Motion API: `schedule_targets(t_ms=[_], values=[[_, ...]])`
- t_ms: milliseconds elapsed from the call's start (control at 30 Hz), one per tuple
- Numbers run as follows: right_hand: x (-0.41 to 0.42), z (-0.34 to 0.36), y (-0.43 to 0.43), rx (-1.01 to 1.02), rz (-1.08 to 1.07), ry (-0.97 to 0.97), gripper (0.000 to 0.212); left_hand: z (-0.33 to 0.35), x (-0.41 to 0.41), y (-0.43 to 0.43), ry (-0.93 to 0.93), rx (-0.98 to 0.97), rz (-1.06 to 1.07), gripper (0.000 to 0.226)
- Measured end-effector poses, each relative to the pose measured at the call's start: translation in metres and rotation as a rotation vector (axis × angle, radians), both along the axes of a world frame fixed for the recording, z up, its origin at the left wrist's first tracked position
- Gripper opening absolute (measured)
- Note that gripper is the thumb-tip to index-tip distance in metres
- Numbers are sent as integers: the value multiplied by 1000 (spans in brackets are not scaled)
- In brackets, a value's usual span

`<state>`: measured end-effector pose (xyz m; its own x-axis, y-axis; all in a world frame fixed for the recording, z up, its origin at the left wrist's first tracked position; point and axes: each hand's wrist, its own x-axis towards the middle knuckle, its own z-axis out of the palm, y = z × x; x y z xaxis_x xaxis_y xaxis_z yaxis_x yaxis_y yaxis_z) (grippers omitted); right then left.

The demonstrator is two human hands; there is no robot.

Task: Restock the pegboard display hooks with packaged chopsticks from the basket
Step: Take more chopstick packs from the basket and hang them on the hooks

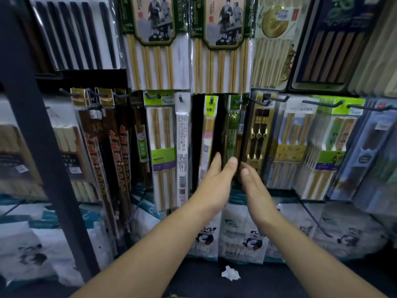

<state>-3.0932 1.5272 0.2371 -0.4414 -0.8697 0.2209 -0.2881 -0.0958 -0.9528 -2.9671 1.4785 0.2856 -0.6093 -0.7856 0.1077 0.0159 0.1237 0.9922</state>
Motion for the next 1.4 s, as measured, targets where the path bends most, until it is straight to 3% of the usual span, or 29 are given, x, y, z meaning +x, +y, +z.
schedule_targets(t_ms=[100, 133, 200, 300, 433, 533, 600, 700, 767, 867, 1000, 1100, 1400], values=[[11, -37, 28, 54, -49, 96, 19, -34, 38, 14, 4, -16, -68, 49], [16, -52, 37, 84, -60, 109, 9, -49, 50, 17, -22, -11, -76, 36], [25, -88, 52, 160, -69, 151, 11, -86, 74, 22, -92, -4, -41, 19], [46, -145, 70, 356, 23, 193, 15, -153, 110, 20, -280, 1, 111, 18], [77, -232, 78, 622, 184, 289, 15, -248, 165, 6, -669, -35, 339, 9], [97, -296, 82, 815, 305, 318, 10, -306, 207, 4, -964, -70, 504, 41], [107, -335, 82, 923, 352, 370, 11, -334, 230, 4, -1037, 44, 520, 53], [119, -378, 79, 975, 392, 410, 15, -367, 251, 8, -983, 251, 453, 54], [127, -401, 74, 1006, 442, 455, 19, -381, 257, 17, -915, 294, 431, 41], [139, -430, 69, 1052, 539, 490, 36, -395, 260, 28, -846, 285, 464, 32], [159, -458, 71, 1033, 622, 776, 51, -402, 261, 28, -818, 272, 502, 30], [169, -474, 77, 1013, 585, 880, 61, -405, 262, 27, -819, 274, 517, 30], [172, -484, 73, 992, 590, 1004, 60, -406, 260, 25, -818, 265, 520, 27]])
